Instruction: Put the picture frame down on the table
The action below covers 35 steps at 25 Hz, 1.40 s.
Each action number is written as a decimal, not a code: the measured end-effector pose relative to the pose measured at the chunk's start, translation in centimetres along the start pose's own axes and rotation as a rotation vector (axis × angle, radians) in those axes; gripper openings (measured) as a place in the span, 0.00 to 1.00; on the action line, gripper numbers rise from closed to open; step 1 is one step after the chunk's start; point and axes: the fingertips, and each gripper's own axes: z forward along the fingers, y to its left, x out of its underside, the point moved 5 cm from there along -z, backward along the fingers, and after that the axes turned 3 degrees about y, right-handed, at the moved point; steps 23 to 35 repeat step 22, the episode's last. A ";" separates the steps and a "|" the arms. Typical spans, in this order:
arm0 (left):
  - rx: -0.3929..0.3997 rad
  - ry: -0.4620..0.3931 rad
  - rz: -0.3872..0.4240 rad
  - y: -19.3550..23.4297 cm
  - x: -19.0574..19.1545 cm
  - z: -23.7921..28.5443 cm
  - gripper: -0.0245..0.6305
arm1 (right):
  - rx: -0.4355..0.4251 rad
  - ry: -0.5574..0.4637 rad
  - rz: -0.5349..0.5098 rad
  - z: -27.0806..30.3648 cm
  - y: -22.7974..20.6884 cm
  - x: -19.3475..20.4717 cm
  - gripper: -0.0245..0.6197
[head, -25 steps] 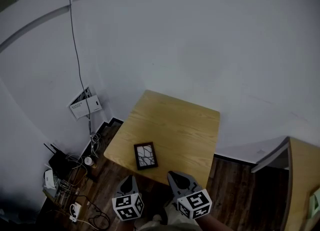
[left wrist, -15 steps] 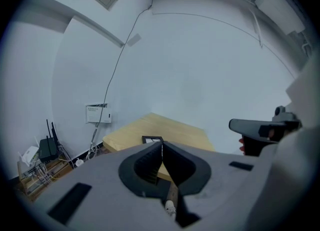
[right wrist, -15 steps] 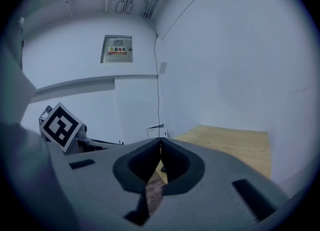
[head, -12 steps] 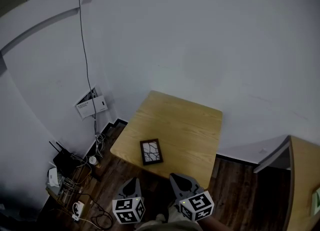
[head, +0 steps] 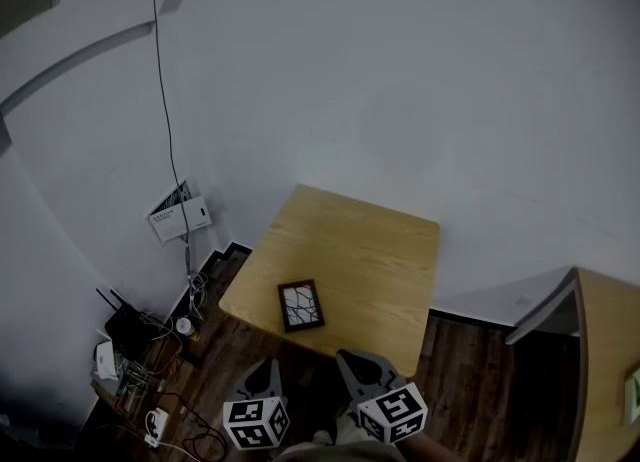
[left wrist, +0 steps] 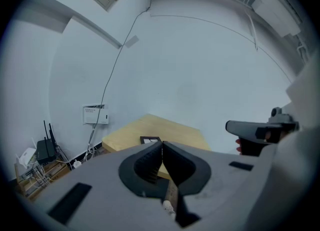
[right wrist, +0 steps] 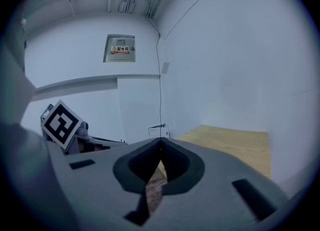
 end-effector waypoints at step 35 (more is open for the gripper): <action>0.027 0.014 -0.046 -0.1 -0.2 1.5 0.04 | -0.007 0.023 -0.031 0.5 -0.7 -0.2 0.04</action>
